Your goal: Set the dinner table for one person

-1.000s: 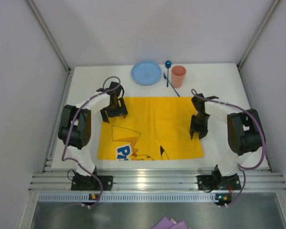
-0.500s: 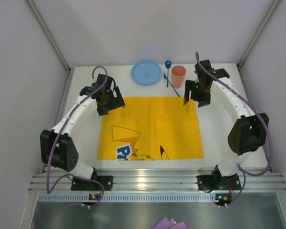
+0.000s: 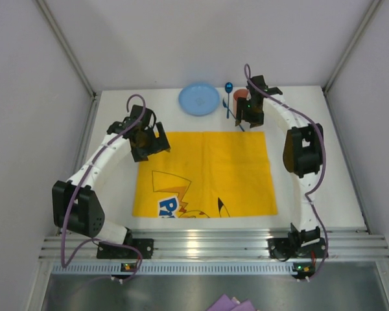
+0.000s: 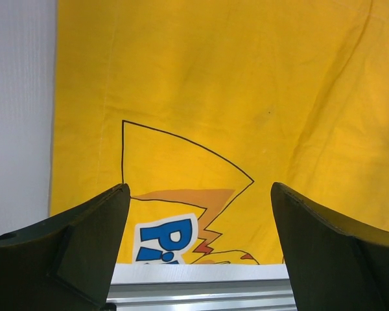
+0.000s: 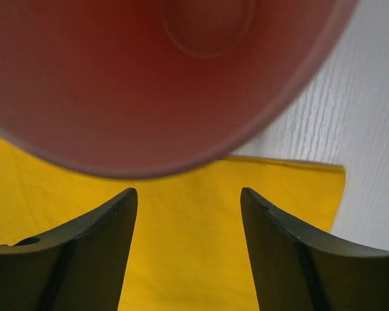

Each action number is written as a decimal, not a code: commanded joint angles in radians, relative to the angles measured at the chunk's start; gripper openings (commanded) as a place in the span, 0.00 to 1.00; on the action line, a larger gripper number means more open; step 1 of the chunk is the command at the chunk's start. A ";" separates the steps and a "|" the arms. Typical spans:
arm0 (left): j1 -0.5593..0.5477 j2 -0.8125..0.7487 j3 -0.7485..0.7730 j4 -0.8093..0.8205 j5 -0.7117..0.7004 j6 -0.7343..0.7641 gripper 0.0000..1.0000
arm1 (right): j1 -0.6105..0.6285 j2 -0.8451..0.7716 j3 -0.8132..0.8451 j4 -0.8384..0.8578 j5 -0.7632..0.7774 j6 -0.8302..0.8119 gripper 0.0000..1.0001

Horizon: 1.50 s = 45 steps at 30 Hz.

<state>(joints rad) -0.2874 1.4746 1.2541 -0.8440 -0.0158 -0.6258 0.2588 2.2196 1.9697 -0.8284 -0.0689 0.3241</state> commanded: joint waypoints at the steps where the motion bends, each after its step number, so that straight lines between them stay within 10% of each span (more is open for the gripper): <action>1: 0.007 -0.030 0.011 0.005 -0.018 -0.018 0.95 | -0.001 0.047 0.096 0.084 0.015 -0.043 0.65; 26: 0.005 0.075 0.107 -0.079 -0.067 -0.095 0.94 | 0.039 0.279 0.195 0.011 0.142 -0.005 0.36; 36: 0.007 -0.057 0.016 -0.104 -0.108 -0.058 0.94 | 0.088 0.298 0.195 0.014 0.256 -0.043 0.00; 45: 0.008 -0.135 -0.041 -0.101 -0.095 -0.034 0.95 | 0.118 0.284 0.230 0.014 0.305 -0.046 0.00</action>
<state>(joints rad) -0.2840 1.3766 1.2259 -0.9409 -0.1055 -0.6804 0.3496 2.4622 2.1769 -0.7872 0.2241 0.2806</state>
